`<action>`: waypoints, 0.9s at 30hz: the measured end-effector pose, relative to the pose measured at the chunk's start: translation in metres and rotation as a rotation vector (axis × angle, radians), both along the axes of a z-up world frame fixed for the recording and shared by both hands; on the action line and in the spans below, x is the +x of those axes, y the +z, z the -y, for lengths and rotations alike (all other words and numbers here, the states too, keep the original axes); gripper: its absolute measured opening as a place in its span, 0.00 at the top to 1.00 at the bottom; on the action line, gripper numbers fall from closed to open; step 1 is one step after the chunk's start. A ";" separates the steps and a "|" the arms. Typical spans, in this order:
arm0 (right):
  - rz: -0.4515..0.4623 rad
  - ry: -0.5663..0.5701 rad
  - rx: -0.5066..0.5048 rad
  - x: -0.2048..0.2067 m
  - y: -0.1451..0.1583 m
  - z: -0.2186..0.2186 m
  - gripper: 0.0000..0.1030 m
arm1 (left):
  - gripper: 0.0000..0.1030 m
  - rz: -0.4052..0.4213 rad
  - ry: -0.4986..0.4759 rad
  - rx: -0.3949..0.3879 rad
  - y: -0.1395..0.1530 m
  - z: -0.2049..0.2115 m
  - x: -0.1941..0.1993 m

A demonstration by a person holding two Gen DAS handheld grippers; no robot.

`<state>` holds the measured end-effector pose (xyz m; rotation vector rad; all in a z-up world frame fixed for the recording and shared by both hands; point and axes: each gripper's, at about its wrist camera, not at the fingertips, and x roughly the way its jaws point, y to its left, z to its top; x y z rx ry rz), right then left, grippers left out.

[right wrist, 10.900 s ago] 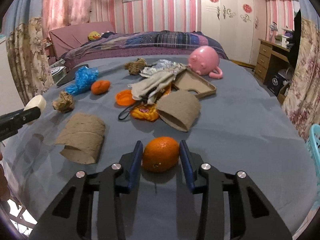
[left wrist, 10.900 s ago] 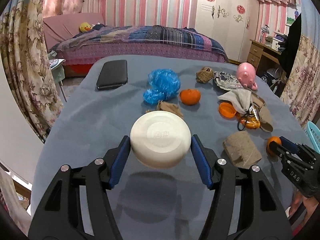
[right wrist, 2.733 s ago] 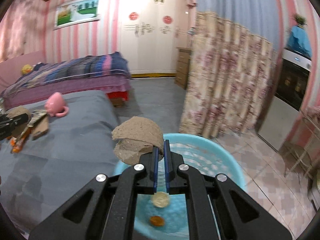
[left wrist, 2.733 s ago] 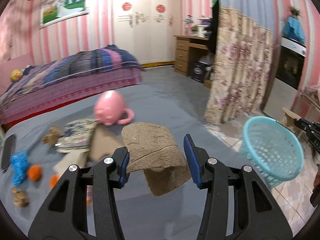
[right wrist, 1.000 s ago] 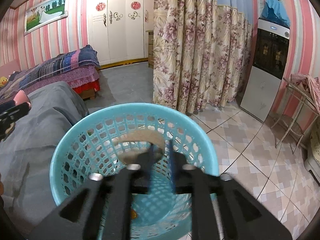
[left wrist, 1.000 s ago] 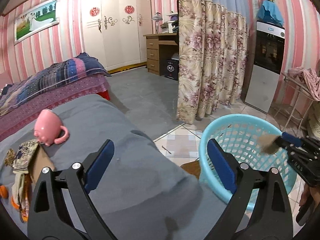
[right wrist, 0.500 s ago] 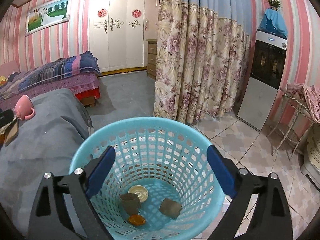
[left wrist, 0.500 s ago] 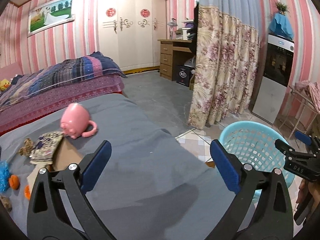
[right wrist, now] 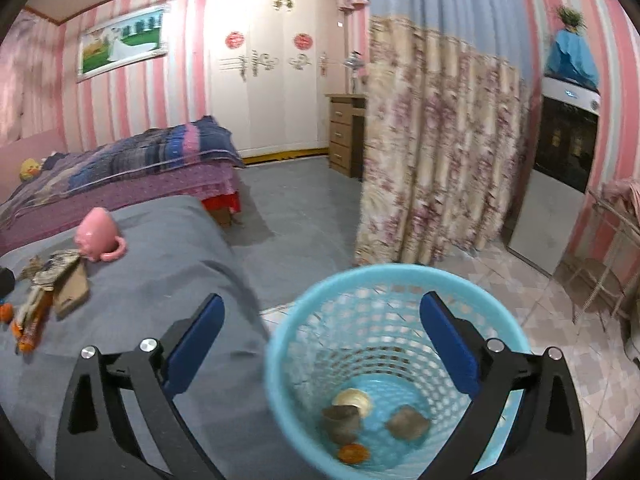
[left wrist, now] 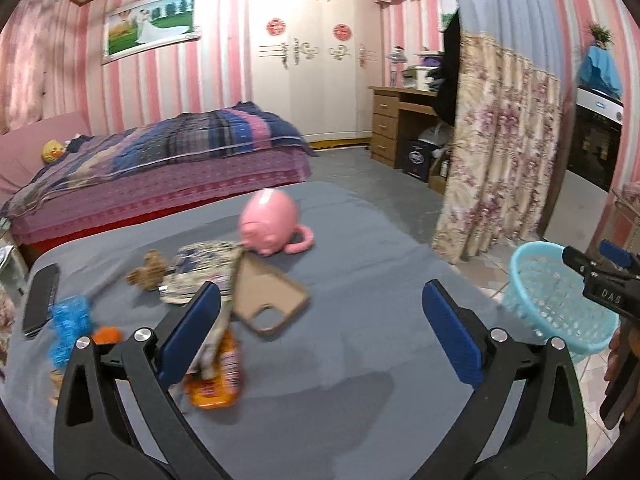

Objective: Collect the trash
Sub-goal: 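Move both tools back over the bed toward the crumpled paper, then grasp the crumpled brown paper with the left tool while the right tool grasps the beige cloth bag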

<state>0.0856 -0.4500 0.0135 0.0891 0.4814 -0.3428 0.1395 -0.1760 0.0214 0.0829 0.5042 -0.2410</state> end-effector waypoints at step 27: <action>0.003 0.281 -0.013 0.056 -0.001 -0.183 0.04 | 0.05 -0.092 0.282 0.003 -0.042 -0.207 -0.007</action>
